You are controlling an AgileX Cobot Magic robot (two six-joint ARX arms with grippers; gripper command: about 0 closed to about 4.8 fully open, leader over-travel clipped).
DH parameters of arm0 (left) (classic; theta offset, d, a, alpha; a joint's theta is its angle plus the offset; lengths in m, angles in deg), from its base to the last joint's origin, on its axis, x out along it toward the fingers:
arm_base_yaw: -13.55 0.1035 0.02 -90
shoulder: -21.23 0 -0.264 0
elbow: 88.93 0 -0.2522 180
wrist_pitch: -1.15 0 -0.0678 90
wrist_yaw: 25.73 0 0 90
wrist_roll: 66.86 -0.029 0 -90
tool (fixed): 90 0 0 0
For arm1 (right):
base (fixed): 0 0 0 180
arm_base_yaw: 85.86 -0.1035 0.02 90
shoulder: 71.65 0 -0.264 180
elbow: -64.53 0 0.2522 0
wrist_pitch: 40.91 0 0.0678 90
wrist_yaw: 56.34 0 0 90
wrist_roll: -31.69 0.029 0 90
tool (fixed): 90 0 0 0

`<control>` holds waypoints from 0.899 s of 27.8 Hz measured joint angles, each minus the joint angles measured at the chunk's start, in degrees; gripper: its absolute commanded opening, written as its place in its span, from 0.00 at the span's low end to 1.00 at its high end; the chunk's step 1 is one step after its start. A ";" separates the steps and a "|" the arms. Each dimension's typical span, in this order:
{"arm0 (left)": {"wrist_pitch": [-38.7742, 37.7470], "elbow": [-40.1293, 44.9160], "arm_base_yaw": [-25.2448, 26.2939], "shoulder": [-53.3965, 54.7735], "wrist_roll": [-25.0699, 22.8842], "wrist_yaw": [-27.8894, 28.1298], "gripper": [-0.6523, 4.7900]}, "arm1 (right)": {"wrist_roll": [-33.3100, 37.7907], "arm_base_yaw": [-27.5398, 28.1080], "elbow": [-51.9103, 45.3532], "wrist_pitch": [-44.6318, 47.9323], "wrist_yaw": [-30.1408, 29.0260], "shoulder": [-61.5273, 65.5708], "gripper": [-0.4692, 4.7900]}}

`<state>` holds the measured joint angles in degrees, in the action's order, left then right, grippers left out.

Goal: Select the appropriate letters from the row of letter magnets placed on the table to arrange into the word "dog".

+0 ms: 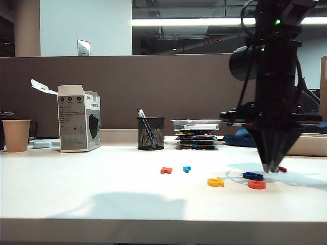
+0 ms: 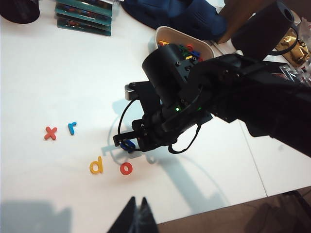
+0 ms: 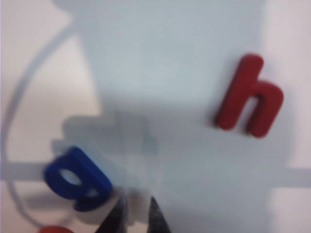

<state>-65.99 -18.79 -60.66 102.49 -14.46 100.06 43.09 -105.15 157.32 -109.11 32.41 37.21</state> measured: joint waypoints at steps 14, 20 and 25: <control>0.00 0.00 0.00 0.00 0.00 0.00 0.11 | -2.62 0.94 -2.60 0.90 1.25 -6.45 0.29; 0.00 0.00 -0.02 0.00 -0.02 0.00 0.11 | -7.02 0.68 -2.51 2.73 -7.28 -7.56 0.43; 0.00 0.00 -0.02 0.00 -0.02 0.00 0.11 | -10.64 0.63 -2.67 2.51 -8.94 -6.97 0.44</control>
<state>-65.99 -18.79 -60.68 102.49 -14.48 100.06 32.44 -104.52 154.65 -106.60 23.47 30.23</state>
